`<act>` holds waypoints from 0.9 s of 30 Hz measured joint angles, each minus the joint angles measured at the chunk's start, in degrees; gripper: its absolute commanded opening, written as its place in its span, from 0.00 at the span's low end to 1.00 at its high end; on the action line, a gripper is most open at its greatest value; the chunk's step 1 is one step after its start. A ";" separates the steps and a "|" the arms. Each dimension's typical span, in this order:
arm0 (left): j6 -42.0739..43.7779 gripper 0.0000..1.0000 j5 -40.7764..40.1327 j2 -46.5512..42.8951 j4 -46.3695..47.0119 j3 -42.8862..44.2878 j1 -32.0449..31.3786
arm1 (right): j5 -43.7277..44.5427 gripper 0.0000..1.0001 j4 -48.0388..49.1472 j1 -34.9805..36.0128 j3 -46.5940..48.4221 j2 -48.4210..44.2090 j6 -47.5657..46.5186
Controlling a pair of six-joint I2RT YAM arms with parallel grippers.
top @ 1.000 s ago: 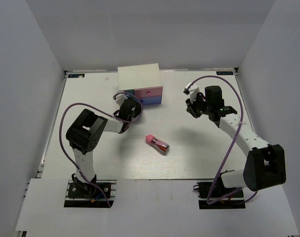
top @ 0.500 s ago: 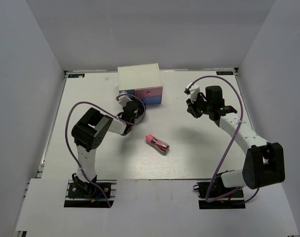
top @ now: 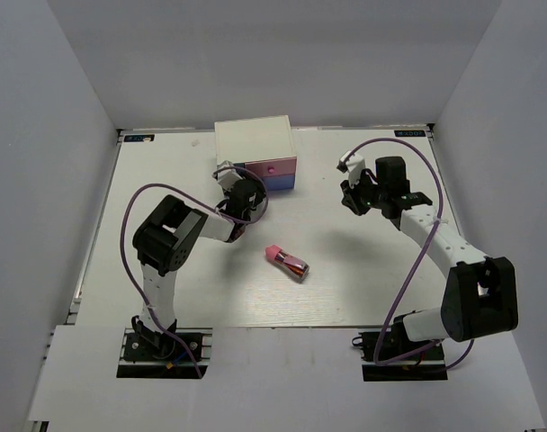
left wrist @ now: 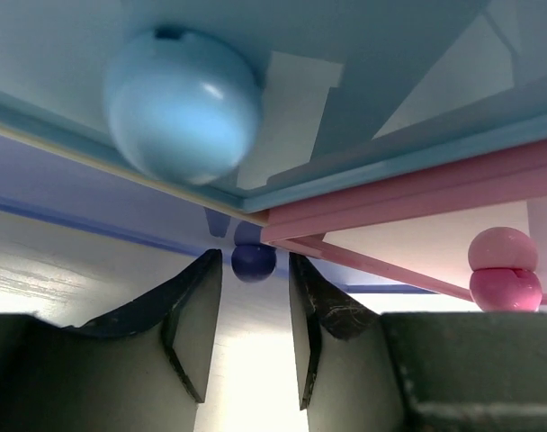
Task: Sort the stationery into containers
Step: Open the drawer in the storage box.
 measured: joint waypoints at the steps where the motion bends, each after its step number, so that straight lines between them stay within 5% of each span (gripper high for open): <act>1: 0.04 0.46 -0.17 0.00 -0.46 0.26 -0.11 | -0.11 0.21 0.00 -0.09 0.00 0.07 -0.02; 13: 0.31 0.29 -1.53 0.46 -1.60 1.36 -0.52 | -0.55 0.21 0.00 -0.26 0.02 0.13 -0.07; 27: 0.00 0.24 -1.20 0.39 2.45 -1.36 -0.98 | -1.05 0.21 -0.02 -0.46 0.02 0.52 -0.07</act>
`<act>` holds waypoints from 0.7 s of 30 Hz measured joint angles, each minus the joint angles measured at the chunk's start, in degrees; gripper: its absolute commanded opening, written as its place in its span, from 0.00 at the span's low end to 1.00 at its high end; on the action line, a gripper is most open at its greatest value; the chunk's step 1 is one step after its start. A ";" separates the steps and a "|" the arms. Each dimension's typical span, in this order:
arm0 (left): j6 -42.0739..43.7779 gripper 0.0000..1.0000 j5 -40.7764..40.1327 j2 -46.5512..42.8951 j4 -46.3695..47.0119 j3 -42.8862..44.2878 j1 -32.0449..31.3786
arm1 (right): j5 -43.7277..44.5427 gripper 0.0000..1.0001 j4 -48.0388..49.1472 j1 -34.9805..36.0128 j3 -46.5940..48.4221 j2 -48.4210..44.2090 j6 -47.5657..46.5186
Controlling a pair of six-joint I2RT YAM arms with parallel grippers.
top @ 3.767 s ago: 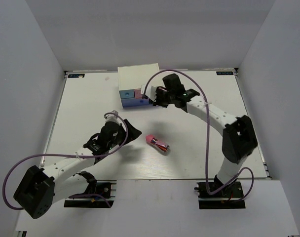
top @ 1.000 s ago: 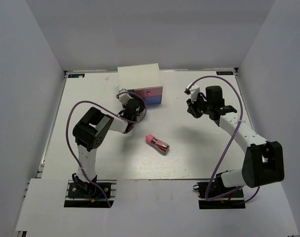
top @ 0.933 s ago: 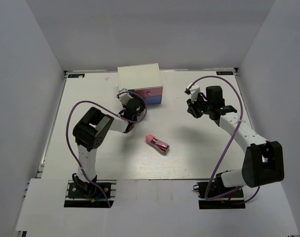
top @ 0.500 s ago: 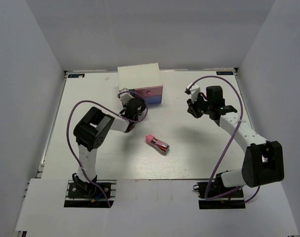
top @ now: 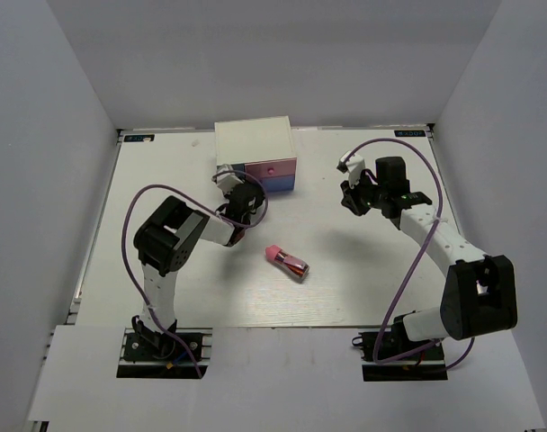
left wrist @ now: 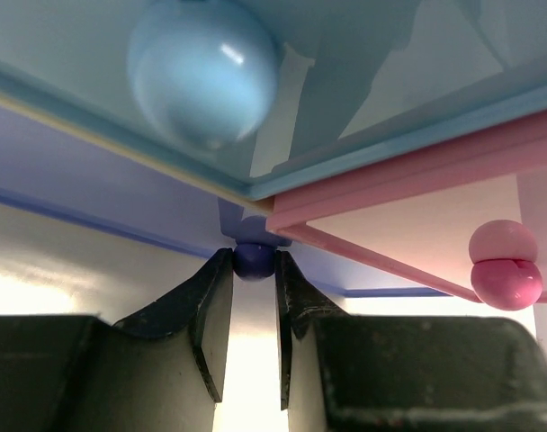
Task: Sort the stationery into containers
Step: Open the drawer in the storage box.
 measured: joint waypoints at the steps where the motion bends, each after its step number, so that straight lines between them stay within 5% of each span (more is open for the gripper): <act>1: -0.15 0.24 -0.02 -0.17 0.66 -0.59 -0.09 | -0.04 0.21 0.00 0.00 0.00 0.11 0.00; 18: -0.74 0.21 -0.28 -4.11 4.17 -7.89 -2.95 | -2.69 0.23 -0.11 0.00 0.00 0.50 -0.07; 21: -0.72 0.20 -0.04 -5.77 3.61 -9.64 -3.23 | -4.92 0.29 -0.48 0.00 0.02 0.50 -0.66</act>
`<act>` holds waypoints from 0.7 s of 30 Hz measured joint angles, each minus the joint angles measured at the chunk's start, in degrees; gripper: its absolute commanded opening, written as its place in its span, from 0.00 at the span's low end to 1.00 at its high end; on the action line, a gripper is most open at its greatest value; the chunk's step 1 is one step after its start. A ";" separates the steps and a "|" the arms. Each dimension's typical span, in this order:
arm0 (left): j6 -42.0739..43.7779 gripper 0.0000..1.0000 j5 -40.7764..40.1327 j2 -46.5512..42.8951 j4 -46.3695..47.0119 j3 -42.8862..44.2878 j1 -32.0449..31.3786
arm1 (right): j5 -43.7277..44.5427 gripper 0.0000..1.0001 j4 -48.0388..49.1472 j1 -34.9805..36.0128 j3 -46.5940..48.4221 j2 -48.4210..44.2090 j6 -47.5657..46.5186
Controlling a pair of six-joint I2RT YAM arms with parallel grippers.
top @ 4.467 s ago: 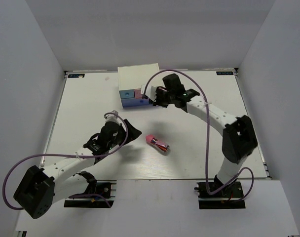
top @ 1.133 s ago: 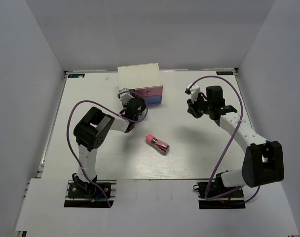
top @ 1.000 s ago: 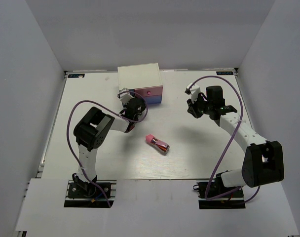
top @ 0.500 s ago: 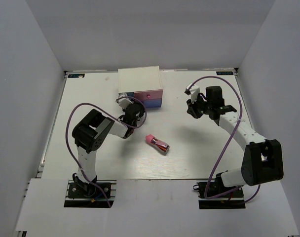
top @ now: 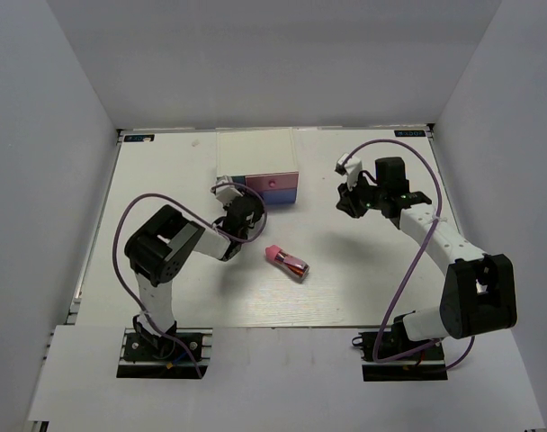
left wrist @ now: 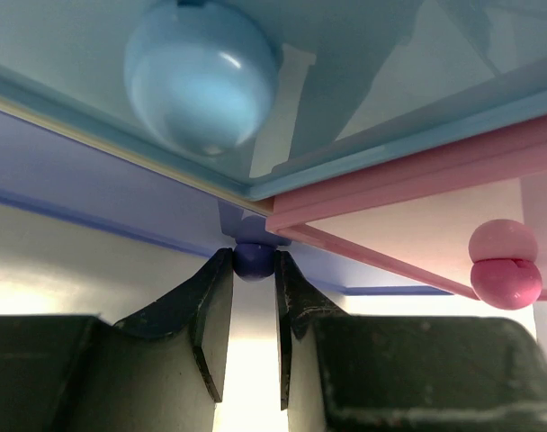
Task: Sort the stationery into containers
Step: Open the drawer in the storage box.
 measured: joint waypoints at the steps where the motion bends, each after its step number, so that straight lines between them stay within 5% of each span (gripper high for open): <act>1: 0.02 0.20 0.15 -0.68 -0.39 -0.63 -0.07 | -1.27 0.31 -0.46 0.00 0.07 0.00 -0.61; 8: 0.09 0.20 1.46 -4.68 -2.32 -4.24 -0.28 | -13.62 0.70 -4.79 0.09 2.86 0.11 -10.23; 14: 0.39 0.19 2.01 -4.90 -2.71 -4.24 -0.31 | -22.51 0.74 -5.49 1.62 11.98 3.82 -18.62; 21: 0.94 0.19 2.45 -5.18 -3.26 -4.24 -0.31 | -23.19 0.76 -5.68 8.11 22.82 12.52 -24.94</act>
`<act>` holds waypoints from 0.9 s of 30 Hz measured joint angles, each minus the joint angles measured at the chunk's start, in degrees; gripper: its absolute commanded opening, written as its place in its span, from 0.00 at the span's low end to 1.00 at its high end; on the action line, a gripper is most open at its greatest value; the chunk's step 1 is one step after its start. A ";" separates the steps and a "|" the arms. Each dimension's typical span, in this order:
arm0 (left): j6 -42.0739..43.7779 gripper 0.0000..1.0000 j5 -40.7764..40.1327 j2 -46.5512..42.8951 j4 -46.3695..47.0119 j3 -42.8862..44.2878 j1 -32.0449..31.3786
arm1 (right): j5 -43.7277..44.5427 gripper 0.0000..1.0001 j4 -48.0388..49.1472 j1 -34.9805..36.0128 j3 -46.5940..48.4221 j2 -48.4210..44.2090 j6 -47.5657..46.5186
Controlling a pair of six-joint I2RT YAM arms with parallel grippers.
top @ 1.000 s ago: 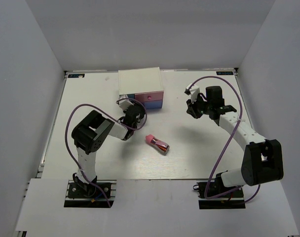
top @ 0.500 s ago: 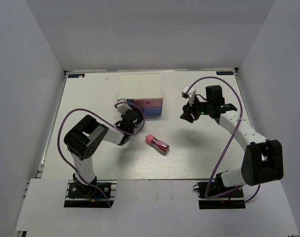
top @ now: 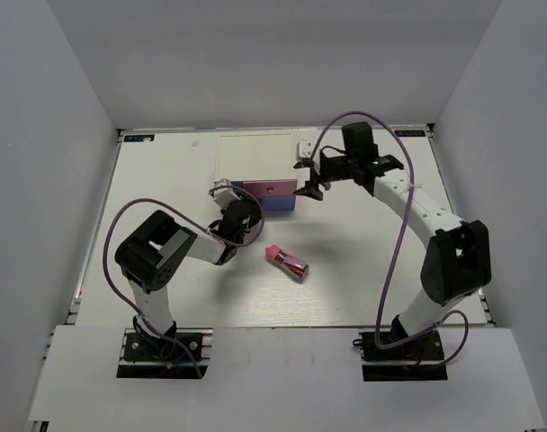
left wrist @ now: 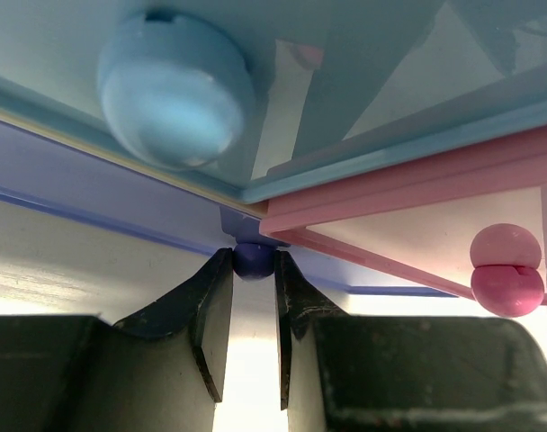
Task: Sort the stationery into containers
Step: Open the drawer in the storage box.
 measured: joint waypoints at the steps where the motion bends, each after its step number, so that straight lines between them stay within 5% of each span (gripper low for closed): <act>1: 0.09 0.19 0.09 -0.02 -0.02 -0.04 0.00 | 0.48 0.76 -0.15 1.01 1.03 1.07 -0.72; 16: 0.68 0.19 1.73 -0.96 0.79 -1.51 0.02 | 15.15 0.67 -5.09 8.07 14.14 15.17 -7.65; 19: 0.70 0.19 1.77 -0.96 0.85 -1.60 0.02 | 17.94 0.59 -4.57 8.61 14.38 16.09 -7.91; 27: 0.68 0.19 2.27 -1.66 0.83 -2.40 0.00 | 20.83 0.18 -4.22 10.19 15.54 16.20 -8.48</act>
